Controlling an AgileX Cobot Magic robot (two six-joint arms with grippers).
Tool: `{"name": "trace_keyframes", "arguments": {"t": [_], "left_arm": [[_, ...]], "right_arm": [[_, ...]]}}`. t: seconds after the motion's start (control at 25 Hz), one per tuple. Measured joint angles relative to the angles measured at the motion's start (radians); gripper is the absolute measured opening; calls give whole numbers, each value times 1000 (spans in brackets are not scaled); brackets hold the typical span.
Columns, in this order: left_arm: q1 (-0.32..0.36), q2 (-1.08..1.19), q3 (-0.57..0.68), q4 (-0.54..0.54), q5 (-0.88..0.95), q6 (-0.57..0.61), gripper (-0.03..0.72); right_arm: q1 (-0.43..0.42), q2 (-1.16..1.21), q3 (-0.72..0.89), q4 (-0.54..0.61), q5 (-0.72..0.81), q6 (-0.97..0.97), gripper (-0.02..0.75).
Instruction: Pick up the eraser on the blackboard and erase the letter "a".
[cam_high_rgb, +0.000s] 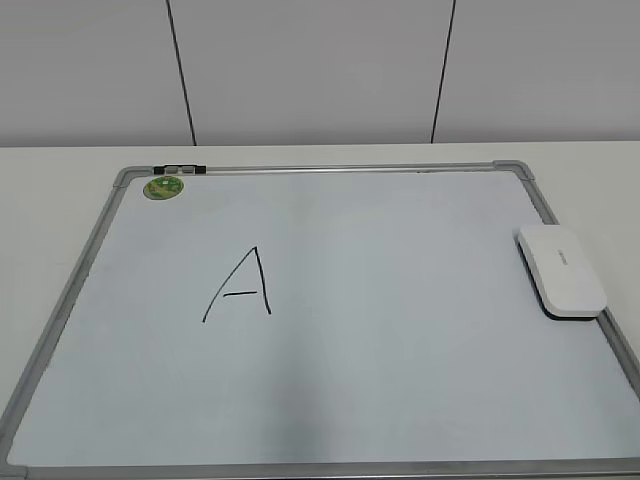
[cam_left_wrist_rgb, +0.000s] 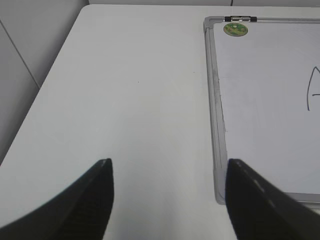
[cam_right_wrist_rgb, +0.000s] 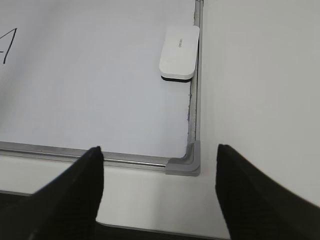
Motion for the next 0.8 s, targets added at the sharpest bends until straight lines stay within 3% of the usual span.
{"name": "trace_keyframes", "arguments": {"t": [0.8], "left_arm": [[0,0,0,0,0,0,494]], "right_arm": [[0,0,0,0,0,0,519]]}}
